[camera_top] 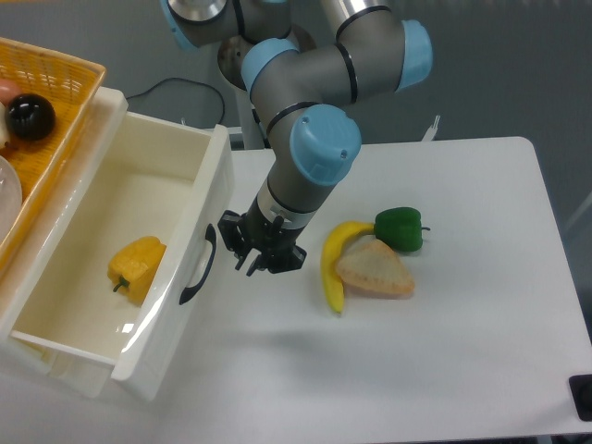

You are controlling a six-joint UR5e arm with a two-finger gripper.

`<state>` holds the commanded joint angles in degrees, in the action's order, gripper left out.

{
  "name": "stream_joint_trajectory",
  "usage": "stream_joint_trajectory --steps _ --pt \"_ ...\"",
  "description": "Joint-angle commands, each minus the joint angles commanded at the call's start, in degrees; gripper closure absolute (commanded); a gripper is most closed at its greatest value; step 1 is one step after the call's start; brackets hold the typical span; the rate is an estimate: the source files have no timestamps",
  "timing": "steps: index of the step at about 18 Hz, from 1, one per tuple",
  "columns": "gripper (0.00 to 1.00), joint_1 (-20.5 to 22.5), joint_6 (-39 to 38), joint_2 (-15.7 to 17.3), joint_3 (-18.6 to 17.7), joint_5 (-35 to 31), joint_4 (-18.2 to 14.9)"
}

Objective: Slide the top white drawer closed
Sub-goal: 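Lower the gripper against the front face of the open white drawer, then push the drawer front inward into the cabinet with the gripper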

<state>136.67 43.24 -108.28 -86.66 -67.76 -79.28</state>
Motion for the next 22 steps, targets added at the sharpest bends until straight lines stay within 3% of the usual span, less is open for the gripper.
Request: stream_joint_trajectory --steps 22 --pt "0.75 -2.02 0.00 0.44 -1.05 0.88 -1.05"
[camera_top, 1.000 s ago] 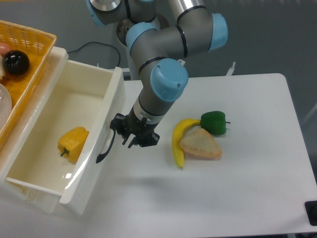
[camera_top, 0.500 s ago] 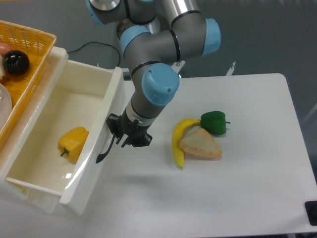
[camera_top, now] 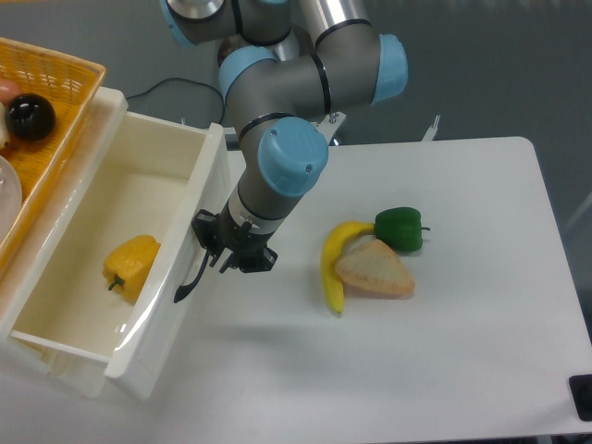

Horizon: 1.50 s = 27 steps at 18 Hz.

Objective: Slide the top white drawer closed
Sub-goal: 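Push the drawer front inward into the cabinet with the gripper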

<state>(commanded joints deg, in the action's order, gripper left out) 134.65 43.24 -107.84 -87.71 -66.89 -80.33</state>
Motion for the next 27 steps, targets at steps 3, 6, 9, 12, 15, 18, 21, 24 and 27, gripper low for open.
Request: stream_joint_trajectory --steps 3,6,9,12,15,18,21,24,27 --pt "0.75 -0.53 -0.09 0.09 0.00 0.35 0.00" --pt "0.75 -1.05 -0.26 0.18 0.00 0.79 0.00" --pt "0.75 -1.67 -0.35 0.26 0.00 1.76 0.00" --pt "0.75 -2.28 -1.40 0.26 0.00 2.29 0.00" --pt "0.75 -3.08 -1.58 0.26 0.00 2.37 0.00" --pt "0.75 -3.78 -2.20 0.35 0.00 2.81 0.00" --pt "0.75 -4.22 -2.98 0.35 0.00 2.90 0.09" --pt "0.75 -4.66 -3.16 0.35 -0.09 2.99 0.00" --pt "0.75 -5.36 -3.25 0.35 -0.18 2.99 0.00"
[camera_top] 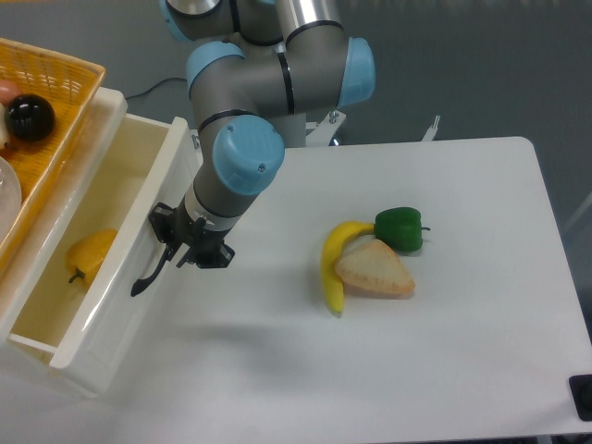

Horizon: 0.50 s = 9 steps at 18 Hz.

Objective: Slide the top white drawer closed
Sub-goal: 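Push the drawer front inward into the cabinet with the gripper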

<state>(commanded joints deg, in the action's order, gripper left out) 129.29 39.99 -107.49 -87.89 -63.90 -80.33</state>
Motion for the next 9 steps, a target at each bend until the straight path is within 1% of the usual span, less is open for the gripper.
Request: stream_joint_trajectory --steps 9 --pt "0.75 -1.23 -0.88 0.35 0.00 0.61 0.09"
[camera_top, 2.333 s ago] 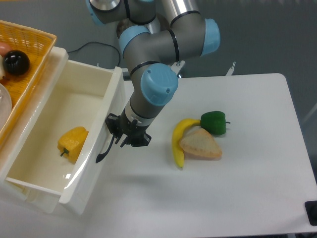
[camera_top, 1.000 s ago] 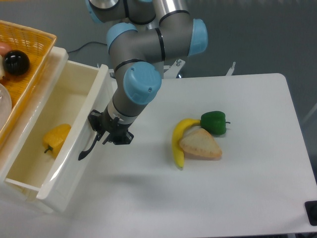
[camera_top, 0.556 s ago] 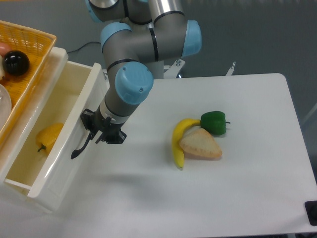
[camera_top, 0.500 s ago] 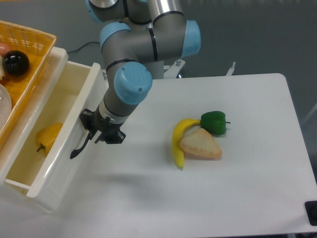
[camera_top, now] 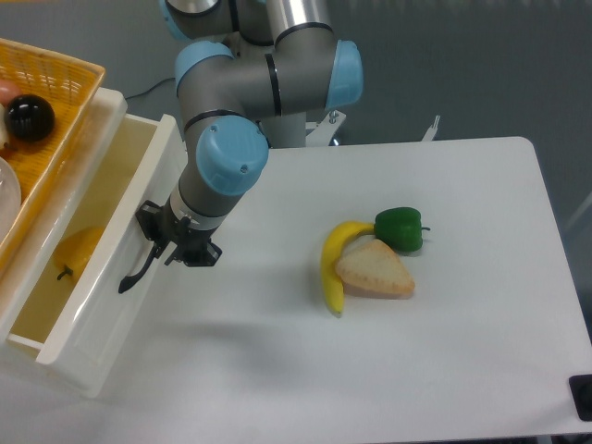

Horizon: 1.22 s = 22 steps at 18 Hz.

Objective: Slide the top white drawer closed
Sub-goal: 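Push the drawer front inward into the cabinet with the gripper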

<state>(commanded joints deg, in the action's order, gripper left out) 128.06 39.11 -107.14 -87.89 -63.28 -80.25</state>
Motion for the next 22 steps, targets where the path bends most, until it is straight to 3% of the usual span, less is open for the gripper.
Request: stream_joint_trajectory --steps 22 --pt "0.75 -2.99 -0.70 0.44 -0.35 1.06 0.09"
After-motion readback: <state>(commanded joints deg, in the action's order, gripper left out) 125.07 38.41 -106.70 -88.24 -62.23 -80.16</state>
